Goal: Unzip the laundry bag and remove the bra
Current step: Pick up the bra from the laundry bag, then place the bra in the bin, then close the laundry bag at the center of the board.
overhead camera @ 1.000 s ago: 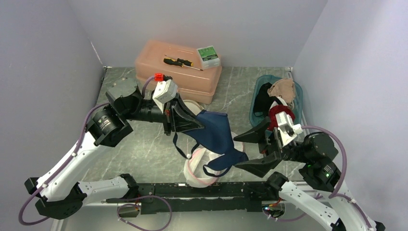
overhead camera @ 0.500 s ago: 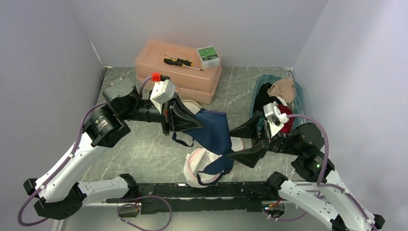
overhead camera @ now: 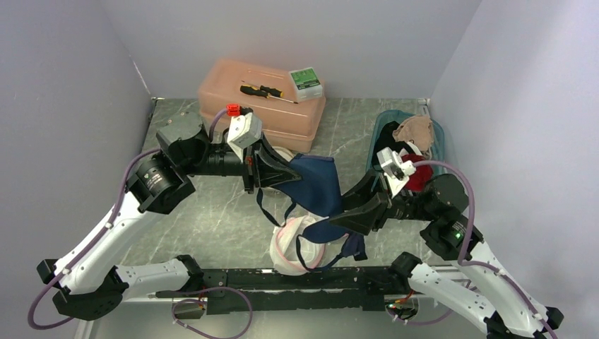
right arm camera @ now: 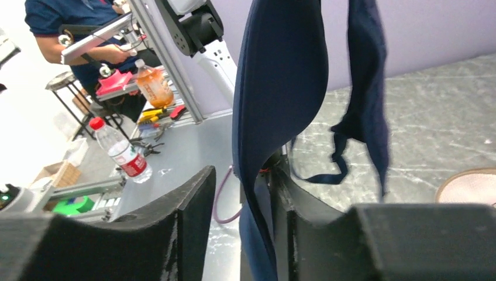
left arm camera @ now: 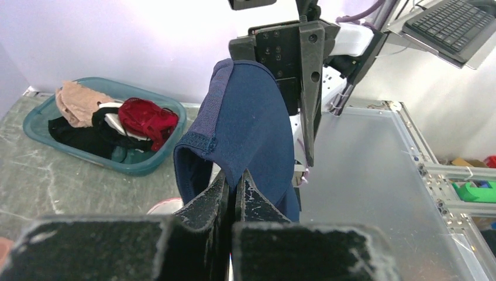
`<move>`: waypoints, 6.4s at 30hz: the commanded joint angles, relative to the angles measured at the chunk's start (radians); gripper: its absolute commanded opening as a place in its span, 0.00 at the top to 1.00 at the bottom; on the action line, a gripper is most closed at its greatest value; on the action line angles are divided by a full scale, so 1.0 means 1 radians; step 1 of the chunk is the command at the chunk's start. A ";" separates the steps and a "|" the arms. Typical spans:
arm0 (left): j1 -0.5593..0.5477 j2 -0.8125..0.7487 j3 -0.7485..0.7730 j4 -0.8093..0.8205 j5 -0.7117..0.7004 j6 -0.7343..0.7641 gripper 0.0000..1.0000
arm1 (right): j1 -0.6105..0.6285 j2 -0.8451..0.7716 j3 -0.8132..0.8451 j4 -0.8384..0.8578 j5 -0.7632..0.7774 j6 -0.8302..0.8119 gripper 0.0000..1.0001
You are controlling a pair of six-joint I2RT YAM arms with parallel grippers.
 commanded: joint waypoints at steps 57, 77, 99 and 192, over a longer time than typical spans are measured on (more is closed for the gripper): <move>0.003 -0.438 -0.617 0.045 -0.840 -0.359 0.06 | -0.660 0.774 0.791 -0.025 1.070 -0.407 1.00; 0.003 -0.352 -0.646 0.033 -0.781 -0.371 0.09 | -0.819 0.961 0.753 0.190 0.826 -0.267 1.00; 0.003 -0.321 -0.782 0.205 -0.641 -0.511 0.12 | -0.818 0.668 0.020 0.276 0.841 -0.013 1.00; -0.016 -0.068 -0.999 0.159 -0.415 -0.741 0.40 | -0.215 0.269 -0.598 -0.140 0.920 0.464 0.29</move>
